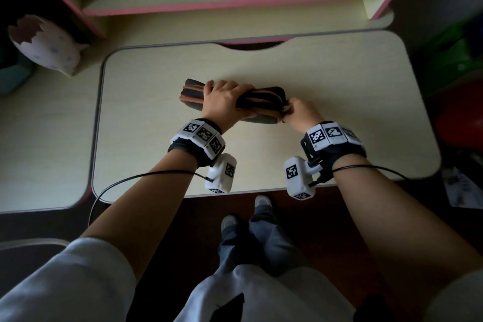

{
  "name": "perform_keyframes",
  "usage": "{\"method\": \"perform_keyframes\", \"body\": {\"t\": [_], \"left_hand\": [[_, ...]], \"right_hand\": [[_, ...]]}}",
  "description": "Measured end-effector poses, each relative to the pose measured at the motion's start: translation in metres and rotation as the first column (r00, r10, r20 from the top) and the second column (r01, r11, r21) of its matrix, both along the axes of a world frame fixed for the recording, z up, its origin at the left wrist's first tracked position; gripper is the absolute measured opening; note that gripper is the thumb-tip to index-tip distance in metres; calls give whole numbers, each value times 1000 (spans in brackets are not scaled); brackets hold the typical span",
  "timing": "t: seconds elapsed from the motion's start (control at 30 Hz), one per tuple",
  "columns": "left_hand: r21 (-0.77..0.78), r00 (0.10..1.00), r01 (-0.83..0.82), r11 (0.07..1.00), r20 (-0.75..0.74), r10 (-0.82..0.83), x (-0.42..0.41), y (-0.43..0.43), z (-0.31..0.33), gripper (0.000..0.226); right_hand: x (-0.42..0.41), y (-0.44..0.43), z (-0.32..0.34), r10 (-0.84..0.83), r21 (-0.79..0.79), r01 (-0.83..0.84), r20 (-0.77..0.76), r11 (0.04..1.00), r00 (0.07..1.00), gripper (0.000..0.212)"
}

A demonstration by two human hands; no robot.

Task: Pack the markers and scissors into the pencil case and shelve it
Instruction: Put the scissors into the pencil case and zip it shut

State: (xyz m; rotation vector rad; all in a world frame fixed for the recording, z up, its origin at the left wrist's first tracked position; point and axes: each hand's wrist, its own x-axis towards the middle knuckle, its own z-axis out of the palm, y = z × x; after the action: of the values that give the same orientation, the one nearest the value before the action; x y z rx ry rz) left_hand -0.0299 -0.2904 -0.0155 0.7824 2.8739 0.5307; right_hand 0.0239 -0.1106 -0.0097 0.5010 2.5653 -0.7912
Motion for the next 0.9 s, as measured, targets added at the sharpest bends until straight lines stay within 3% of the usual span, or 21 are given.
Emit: {"method": "perform_keyframes", "body": {"t": [0.3,0.57,0.77,0.9], "left_hand": [[-3,997,-37,999,-72,37,-1,3,-8,45],[-72,997,-37,997,-71,31,0,6,-10,42],[-104,997,-54,993,-58,48,0,12,-9,39],[-121,998,-51,991,-41,46,-4,14,-8,39]], "right_hand": [[0,6,-8,-119,-28,118,-43,993,992,28],[-2,-1,-3,-186,-24,186,-205,982,961,30],[-4,-10,12,-128,36,155,-402,987,907,32],[-9,-21,21,7,66,26,-453,997,891,32]]}}
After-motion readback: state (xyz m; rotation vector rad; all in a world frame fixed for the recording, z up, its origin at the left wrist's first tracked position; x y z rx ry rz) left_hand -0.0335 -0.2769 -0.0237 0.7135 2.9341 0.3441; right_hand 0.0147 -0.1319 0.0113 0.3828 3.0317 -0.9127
